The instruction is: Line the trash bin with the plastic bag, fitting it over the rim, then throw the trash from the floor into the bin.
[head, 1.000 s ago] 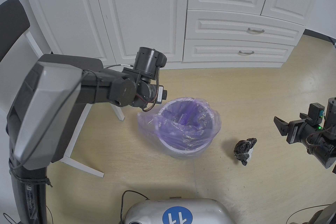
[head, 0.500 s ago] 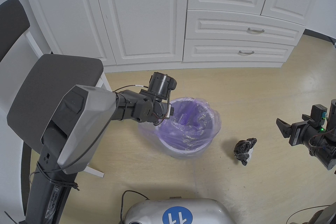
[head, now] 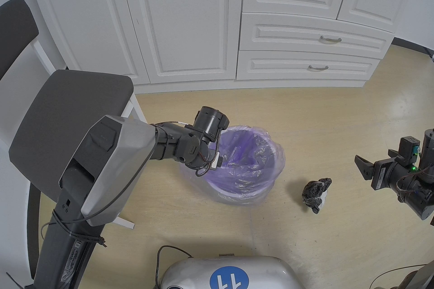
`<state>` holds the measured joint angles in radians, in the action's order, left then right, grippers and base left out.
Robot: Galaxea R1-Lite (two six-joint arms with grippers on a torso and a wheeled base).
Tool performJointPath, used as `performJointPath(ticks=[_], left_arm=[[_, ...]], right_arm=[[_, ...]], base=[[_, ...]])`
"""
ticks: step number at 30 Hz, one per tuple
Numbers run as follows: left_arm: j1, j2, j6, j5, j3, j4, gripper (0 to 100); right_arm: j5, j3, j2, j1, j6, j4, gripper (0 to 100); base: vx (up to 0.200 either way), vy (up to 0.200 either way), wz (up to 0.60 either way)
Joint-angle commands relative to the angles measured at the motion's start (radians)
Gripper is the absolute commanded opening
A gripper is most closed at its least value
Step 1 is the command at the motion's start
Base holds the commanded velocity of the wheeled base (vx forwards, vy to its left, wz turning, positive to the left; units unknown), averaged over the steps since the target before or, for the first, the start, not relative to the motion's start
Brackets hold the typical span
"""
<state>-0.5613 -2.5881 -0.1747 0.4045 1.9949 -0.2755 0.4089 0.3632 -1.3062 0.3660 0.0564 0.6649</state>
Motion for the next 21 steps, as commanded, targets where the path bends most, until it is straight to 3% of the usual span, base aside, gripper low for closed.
performJointPath(ticks=[1, 6, 13, 21], left_arm=[[-0.023, 0.154, -0.029, -0.029, -0.157, -0.117, 100], [-0.037, 0.269, -0.032, -0.099, -0.396, -0.065, 100], [-0.055, 0.356, -0.025, -0.108, -0.634, 0.053, 100], [-0.062, 0.371, -0.026, -0.102, -0.631, 0.084, 100]], right_arm=[[-0.001, -0.003, -0.007, -0.001, 0.0, -0.001, 100], [-0.002, -0.006, -0.004, 0.001, 0.0, -0.001, 100], [-0.005, -0.013, -0.001, -0.002, 0.0, -0.001, 100], [-0.005, -0.013, -0.007, -0.009, -0.001, -0.001, 100]], base=[[0.0, 0.0, 0.0], [0.0, 0.0, 0.0], [0.0, 0.0, 0.0], [0.0, 0.0, 0.0]])
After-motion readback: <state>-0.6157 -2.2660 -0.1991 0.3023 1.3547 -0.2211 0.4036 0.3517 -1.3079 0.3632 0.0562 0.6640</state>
